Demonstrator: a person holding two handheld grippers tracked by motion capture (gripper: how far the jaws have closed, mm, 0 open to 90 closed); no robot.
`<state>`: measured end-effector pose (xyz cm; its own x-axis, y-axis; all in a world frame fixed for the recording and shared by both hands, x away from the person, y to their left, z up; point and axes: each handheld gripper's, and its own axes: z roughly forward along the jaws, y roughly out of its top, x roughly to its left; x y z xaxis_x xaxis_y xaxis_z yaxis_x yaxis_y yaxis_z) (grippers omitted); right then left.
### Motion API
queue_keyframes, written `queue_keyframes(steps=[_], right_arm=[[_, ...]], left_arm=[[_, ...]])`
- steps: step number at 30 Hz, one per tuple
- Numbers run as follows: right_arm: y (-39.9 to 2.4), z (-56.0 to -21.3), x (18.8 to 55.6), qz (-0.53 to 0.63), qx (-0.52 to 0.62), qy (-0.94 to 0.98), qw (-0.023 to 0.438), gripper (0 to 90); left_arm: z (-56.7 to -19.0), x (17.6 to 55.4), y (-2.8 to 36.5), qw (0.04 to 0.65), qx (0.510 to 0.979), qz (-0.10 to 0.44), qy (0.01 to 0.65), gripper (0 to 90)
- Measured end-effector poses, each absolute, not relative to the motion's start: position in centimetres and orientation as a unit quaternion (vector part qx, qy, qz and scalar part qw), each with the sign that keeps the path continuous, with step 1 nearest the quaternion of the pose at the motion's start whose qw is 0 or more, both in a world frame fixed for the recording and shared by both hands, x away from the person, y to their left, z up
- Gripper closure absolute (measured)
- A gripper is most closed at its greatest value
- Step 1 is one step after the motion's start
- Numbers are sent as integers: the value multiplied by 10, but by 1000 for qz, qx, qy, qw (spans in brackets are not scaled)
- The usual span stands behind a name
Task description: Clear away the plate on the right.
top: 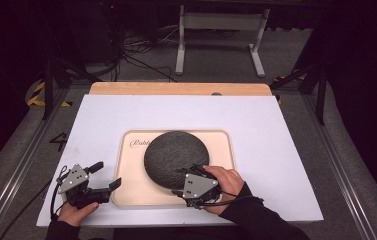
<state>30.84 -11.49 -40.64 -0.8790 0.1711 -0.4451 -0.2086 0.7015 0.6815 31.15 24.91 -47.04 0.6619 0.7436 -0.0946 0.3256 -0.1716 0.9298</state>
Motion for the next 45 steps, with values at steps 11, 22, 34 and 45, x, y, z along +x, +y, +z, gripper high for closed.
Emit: queue_keyframes(steps=[11,22,34,45], right_arm=[[-151,-400,323,469,51,855,217,337],[-192,-396,334,563,140,798,161,184],[-234,-396,336,574,197,771,193,80],[-270,-399,341,585,234,753,191,52]], left_arm=[[-470,311,249,531,741,197,361,113],[-470,311,249,531,741,197,361,113],[-470,311,249,532,741,197,360,112],[-470,311,249,532,740,197,361,112]])
